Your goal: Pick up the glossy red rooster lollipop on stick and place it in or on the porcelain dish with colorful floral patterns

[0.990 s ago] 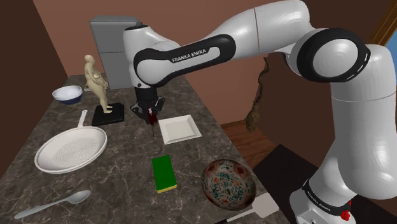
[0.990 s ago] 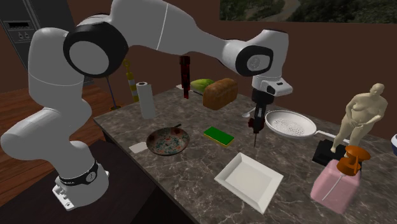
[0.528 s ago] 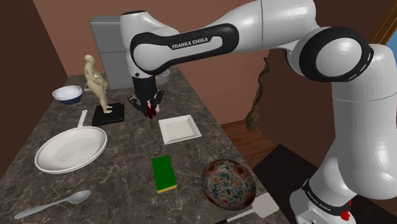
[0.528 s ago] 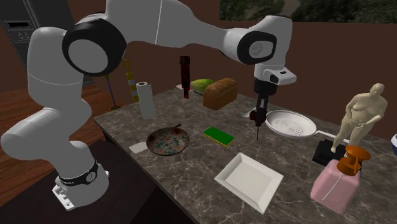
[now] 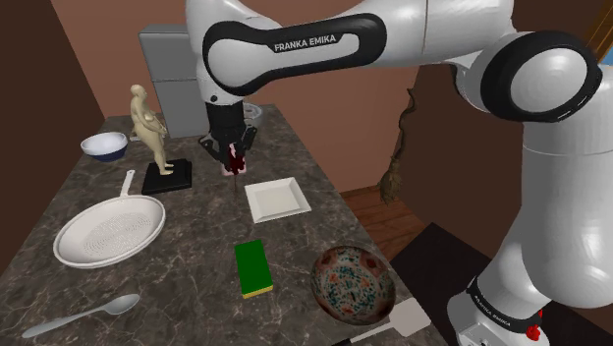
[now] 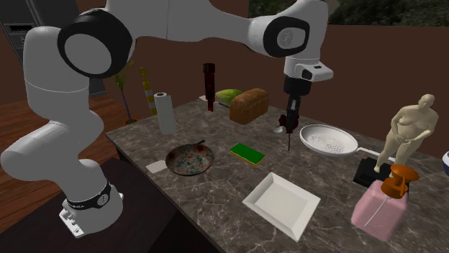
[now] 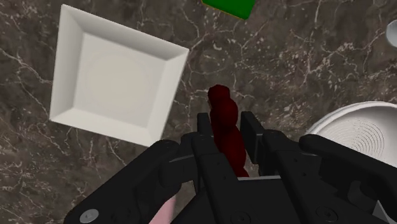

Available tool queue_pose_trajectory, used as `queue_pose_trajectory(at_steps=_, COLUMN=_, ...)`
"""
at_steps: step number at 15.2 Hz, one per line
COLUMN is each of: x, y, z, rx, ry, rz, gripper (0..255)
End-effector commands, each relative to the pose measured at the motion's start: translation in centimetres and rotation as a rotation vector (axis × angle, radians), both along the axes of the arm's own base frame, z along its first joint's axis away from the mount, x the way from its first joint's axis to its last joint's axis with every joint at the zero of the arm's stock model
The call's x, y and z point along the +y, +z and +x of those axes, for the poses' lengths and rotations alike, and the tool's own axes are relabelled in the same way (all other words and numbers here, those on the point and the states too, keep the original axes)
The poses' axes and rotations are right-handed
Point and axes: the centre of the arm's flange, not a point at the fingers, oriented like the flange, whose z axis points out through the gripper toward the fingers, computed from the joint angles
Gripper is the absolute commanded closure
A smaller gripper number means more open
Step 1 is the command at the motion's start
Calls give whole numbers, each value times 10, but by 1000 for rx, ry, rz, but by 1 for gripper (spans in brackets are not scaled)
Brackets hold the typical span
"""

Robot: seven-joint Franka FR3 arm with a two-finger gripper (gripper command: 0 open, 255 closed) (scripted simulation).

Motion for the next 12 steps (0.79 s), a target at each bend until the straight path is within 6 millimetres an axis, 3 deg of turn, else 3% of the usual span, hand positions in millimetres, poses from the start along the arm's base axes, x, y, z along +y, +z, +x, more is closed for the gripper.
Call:
queue_pose_trajectory(at_steps=1, x=-7, y=2, z=-23, rx=0, ry=0, rz=0, gripper=255)
queue_pose_trajectory(at_steps=12, x=-47, y=14, z=-162, rx=0, ry=0, rz=0, gripper=255)
